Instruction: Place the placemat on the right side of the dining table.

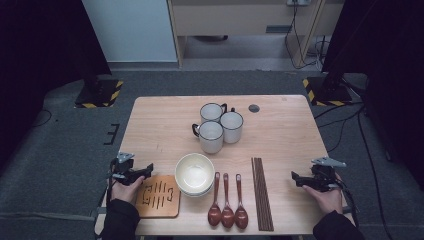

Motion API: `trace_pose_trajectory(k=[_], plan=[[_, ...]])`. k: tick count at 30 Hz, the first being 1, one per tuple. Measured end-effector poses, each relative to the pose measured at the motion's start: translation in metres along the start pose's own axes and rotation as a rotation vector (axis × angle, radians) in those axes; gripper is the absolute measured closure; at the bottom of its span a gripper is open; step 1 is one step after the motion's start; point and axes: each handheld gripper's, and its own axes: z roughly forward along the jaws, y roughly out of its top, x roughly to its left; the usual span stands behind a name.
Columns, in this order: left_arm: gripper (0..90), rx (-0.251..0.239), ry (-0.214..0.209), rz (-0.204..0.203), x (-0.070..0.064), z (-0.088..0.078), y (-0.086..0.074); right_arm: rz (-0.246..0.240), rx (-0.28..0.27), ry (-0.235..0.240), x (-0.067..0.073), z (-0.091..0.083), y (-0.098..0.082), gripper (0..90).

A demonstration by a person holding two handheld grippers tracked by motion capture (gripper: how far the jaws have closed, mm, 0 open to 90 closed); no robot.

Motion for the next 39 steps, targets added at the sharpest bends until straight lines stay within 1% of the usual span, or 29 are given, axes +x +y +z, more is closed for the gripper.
trace_pose_trajectory(k=[1, 2, 3, 4, 5, 6, 7, 8, 10, 11, 13, 14, 18, 21, 22, 23, 24, 26, 28, 29, 30, 31, 32, 34, 35, 36, 37, 38, 39], plan=[[14.2, -0.005, -0.009, 0.008, -0.003, -0.004, 0.0, 0.006, -0.005, -0.005, 0.003, -0.004, 0.002, 7.4], [14.1, -0.005, -0.009, 0.008, -0.003, -0.004, 0.0, 0.006, -0.011, -0.004, 0.003, -0.006, 0.003, 7.4], [14.1, -0.019, -0.023, 0.007, -0.007, -0.01, -0.002, 0.01, -0.017, -0.007, 0.004, -0.008, 0.003, 7.3], [14.1, -0.019, -0.023, 0.007, -0.007, -0.01, -0.002, 0.022, -0.026, -0.009, 0.005, -0.009, 0.004, 7.3], [14.1, -0.031, -0.029, 0.001, -0.01, -0.016, -0.003, 0.027, -0.033, -0.004, 0.005, -0.011, 0.004, 7.3], [14.0, -0.031, -0.029, 0.001, -0.01, -0.016, -0.003, 0.027, -0.033, -0.004, 0.005, -0.011, 0.004, 7.3], [14.0, -0.041, -0.03, -0.005, -0.011, -0.02, -0.003, 0.042, -0.034, -0.014, 0.005, -0.015, 0.005, 7.7], [13.8, -0.051, -0.032, -0.013, -0.011, -0.025, -0.004, 0.055, -0.033, -0.01, 0.005, -0.017, 0.005, 7.7], [13.3, -0.052, -0.03, -0.014, -0.012, -0.028, -0.005, 0.057, -0.037, -0.005, 0.006, -0.019, 0.006, 7.8], [13.3, -0.055, -0.027, -0.013, -0.012, -0.031, -0.007, 0.045, -0.042, -0.031, 0.008, -0.025, 0.007, 8.1], [13.4, -0.041, -0.031, -0.017, -0.013, -0.037, -0.014, 0.042, -0.056, -0.031, 0.012, -0.03, 0.007, 8.3], [13.4, -0.041, -0.031, -0.017, -0.013, -0.037, -0.014, 0.042, -0.056, -0.031, 0.012, -0.03, 0.007, 8.3], [13.8, -0.002, -0.029, 0.0, -0.018, -0.042, -0.025, 0.036, -0.077, -0.025, 0.021, -0.035, 0.01, 8.2], [14.1, 0.007, -0.028, -0.004, -0.02, -0.042, -0.027, 0.035, -0.089, -0.017, 0.024, -0.037, 0.011, 8.2], [14.1, 0.028, -0.029, 0.01, -0.022, -0.041, -0.031, 0.046, -0.095, -0.005, 0.027, -0.039, 0.011, 8.2], [14.1, 0.028, -0.029, 0.01, -0.022, -0.041, -0.031, 0.046, -0.095, -0.005, 0.027, -0.039, 0.011, 8.2], [14.1, 0.044, -0.029, 0.024, -0.024, -0.039, -0.033, 0.042, -0.098, -0.005, 0.029, -0.04, 0.012, 8.2], [14.0, 0.053, -0.026, 0.036, -0.026, -0.036, -0.033, 0.031, -0.11, -0.009, 0.033, -0.042, 0.013, 8.2], [13.9, 0.064, -0.023, 0.042, -0.027, -0.034, -0.034, 0.022, -0.119, -0.002, 0.036, -0.044, 0.014, 8.3], [13.8, 0.07, -0.023, 0.043, -0.027, -0.033, -0.034, 0.026, -0.124, 0.011, 0.038, -0.044, 0.014, 8.3], [13.3, 0.076, -0.023, 0.047, -0.028, -0.031, -0.035, 0.015, -0.122, 0.013, 0.041, -0.045, 0.014, 8.3], [13.1, 0.087, -0.027, 0.051, -0.029, -0.029, -0.036, 0.007, -0.12, 0.005, 0.043, -0.045, 0.015, 8.3], [12.6, 0.087, -0.027, 0.051, -0.029, -0.029, -0.036, 0.007, -0.12, 0.005, 0.043, -0.045, 0.015, 8.3], [12.0, 0.091, -0.036, 0.057, -0.031, -0.028, -0.036, -0.028, -0.124, -0.001, 0.048, -0.046, 0.016, 8.3], [11.7, 0.087, -0.042, 0.056, -0.032, -0.028, -0.036, -0.031, -0.126, 0.001, 0.05, -0.046, 0.017, 8.3], [11.0, 0.087, -0.047, 0.063, -0.033, -0.027, -0.035, -0.03, -0.132, 0.022, 0.054, -0.047, 0.018, 8.3], [10.7, 0.087, -0.047, 0.063, -0.033, -0.027, -0.035, -0.03, -0.132, 0.022, 0.054, -0.047, 0.018, 8.3], [10.5, 0.09, -0.049, 0.066, -0.034, -0.026, -0.036, -0.046, -0.127, 0.013, 0.057, -0.046, 0.019, 8.3], [10.5, 0.095, -0.048, 0.071, -0.035, -0.025, -0.036, -0.046, -0.127, 0.013, 0.057, -0.046, 0.019, 8.3]])
